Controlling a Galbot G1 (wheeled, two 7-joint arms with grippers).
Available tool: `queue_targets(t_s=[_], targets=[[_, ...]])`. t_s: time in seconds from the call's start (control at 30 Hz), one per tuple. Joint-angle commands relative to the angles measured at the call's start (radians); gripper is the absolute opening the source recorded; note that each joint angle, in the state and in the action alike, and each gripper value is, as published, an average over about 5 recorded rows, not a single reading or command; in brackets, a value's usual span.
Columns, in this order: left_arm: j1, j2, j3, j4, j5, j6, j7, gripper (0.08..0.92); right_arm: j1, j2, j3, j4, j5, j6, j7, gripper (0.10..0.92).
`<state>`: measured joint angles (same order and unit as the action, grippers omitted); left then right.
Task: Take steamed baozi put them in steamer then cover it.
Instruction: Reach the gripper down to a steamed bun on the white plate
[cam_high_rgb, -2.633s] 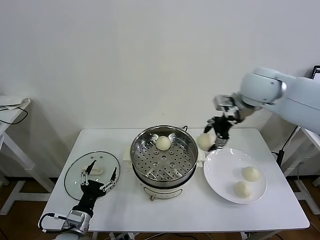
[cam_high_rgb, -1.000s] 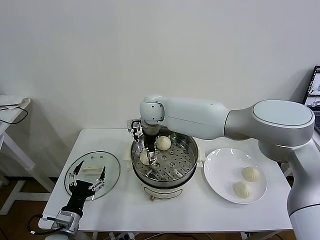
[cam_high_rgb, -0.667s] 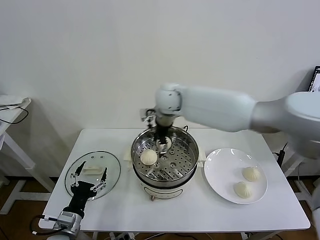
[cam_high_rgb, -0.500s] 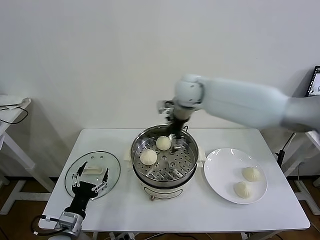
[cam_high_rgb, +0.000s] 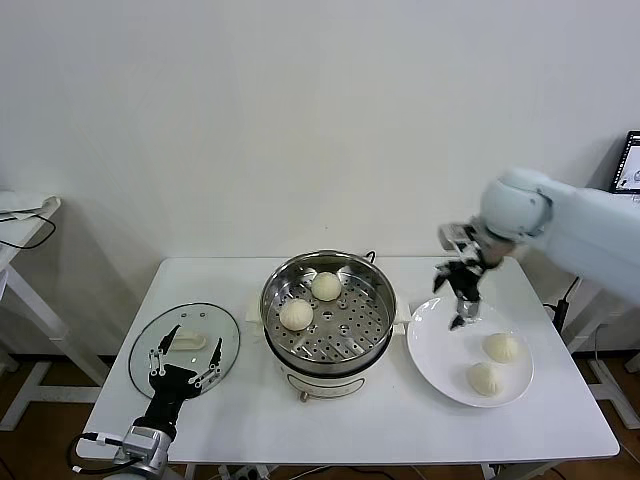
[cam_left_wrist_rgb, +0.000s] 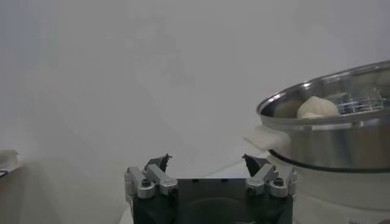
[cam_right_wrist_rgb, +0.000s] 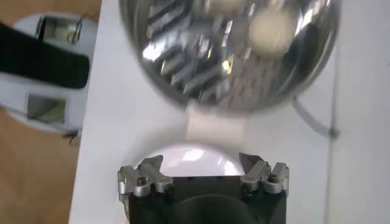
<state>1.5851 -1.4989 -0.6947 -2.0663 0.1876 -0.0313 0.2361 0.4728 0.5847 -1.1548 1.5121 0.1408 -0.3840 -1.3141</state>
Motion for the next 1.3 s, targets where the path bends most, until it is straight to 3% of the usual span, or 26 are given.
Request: queue_targets(t_s=[0.03, 0.43, 1.3], targets=[[-0.001, -0.003, 0.011, 0.011, 0.005, -0.003, -0.001, 0.823, -0.328, -0.138, 0.231, -0.021, -0.254, 0.097, -0.061, 0.823], [-0.015, -0.005, 0.014, 0.037, 0.009, -0.003, -0.001, 0.823, -0.569, -0.045, 0.417, -0.129, -0.385, 0.136, -0.032, 0.823], [-0.014, -0.004, 0.014, 0.050, 0.019, -0.007, -0.002, 0.823, -0.656, 0.023, 0.497, -0.186, -0.444, 0.146, -0.018, 0.823]])
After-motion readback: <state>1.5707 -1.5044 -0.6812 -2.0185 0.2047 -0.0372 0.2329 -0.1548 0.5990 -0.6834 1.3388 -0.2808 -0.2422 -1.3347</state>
